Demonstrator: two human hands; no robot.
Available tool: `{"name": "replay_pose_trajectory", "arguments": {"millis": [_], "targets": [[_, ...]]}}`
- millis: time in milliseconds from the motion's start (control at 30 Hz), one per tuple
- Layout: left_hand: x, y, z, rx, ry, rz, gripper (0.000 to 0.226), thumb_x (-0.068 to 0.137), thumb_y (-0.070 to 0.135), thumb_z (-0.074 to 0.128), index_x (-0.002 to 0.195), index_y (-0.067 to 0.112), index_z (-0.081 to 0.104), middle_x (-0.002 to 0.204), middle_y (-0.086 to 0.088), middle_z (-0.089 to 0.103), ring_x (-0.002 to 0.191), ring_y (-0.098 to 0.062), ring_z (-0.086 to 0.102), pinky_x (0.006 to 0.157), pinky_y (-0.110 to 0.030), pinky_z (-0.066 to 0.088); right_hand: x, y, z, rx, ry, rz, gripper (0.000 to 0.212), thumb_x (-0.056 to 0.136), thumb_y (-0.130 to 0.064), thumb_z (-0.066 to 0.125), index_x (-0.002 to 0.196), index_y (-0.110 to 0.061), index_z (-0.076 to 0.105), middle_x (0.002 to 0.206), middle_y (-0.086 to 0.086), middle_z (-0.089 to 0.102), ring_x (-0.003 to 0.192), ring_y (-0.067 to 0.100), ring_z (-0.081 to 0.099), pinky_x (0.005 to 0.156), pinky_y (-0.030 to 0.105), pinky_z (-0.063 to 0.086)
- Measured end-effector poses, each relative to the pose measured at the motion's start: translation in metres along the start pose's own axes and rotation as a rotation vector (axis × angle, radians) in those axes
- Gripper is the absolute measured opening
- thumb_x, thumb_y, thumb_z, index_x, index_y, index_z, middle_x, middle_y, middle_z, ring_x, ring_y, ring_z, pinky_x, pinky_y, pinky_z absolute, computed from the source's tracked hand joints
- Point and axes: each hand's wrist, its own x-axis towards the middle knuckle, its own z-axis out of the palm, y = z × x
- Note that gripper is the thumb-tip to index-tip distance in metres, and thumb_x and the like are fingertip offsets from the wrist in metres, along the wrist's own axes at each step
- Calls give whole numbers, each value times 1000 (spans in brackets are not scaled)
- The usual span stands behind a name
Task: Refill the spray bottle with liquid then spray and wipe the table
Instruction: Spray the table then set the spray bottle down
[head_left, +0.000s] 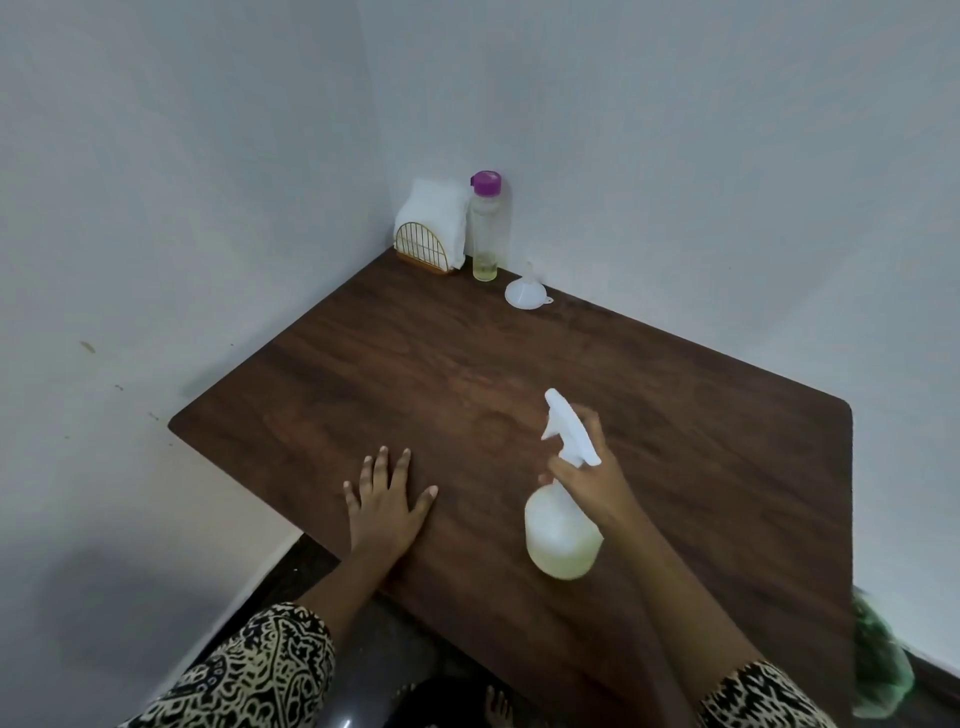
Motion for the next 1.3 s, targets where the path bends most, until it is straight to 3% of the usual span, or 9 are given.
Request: {"name": "replay_pose_trajectory", "arguments": {"millis": [100,167,267,367,500,733,833,933,1300], "targets": [[-3,-2,5,34,51,23,70,92,63,31,152,32,12,162,-2,5,148,-23,-1,117,-51,1,-20,3,-2,-31,-98,-35,23,87,-6,59,92,-28,57,86,-2,64,65,15,61,54,11,50],[-4,-2,7,46,69,25,70,92,63,30,152,31,14,162,-2,7,148,-23,0,117,-51,2,-26,7,-2,-73,-104,-104,33,84,-1,57,102,-28,63,97,0,66,67,21,65,61,25,57],[-4,-3,8,79,82,25,76,87,69,16,152,31,14,161,-2,9,148,-24,2,117,-51,4,-28,14,1,-103,-52,-17,22,85,-4,61,97,-22,67,91,2,69,58,22,66,61,35,57],[-4,-4,9,95,100,25,87,77,71,1,152,31,16,161,-2,11,148,-24,4,117,-51,5,-29,22,6,-157,1,76,7,85,-17,68,91,-19,66,80,3,69,53,18,66,57,28,56],[-5,-2,9,94,100,24,88,75,72,0,152,31,17,161,-2,12,148,-24,4,116,-51,6,-31,29,8,-219,111,151,24,84,-29,70,99,-12,64,65,1,66,44,10,61,47,17,44],[-5,-2,9,92,100,24,88,75,72,1,152,31,17,161,-3,13,148,-24,5,117,-51,5,-34,35,4,-157,115,150,30,87,-35,64,112,-17,65,74,-4,71,53,18,68,67,33,57],[-5,-3,9,89,102,28,88,76,72,1,152,31,17,161,-3,13,148,-24,5,117,-51,5,-35,35,5,-118,127,132,32,84,-39,67,110,-20,66,73,-4,71,51,19,67,62,33,58],[-5,-3,9,82,105,27,81,82,71,9,152,31,18,161,-3,13,148,-24,5,116,-51,4,-36,31,8,-86,156,112,26,83,-36,69,101,-17,69,66,-1,69,46,16,62,50,27,51],[-4,-2,8,23,72,13,71,92,62,33,152,29,15,161,-3,8,148,-23,0,117,-52,1,-41,25,6,66,206,-51,16,84,-23,70,100,-22,67,66,-5,68,49,10,63,47,17,48]]}}
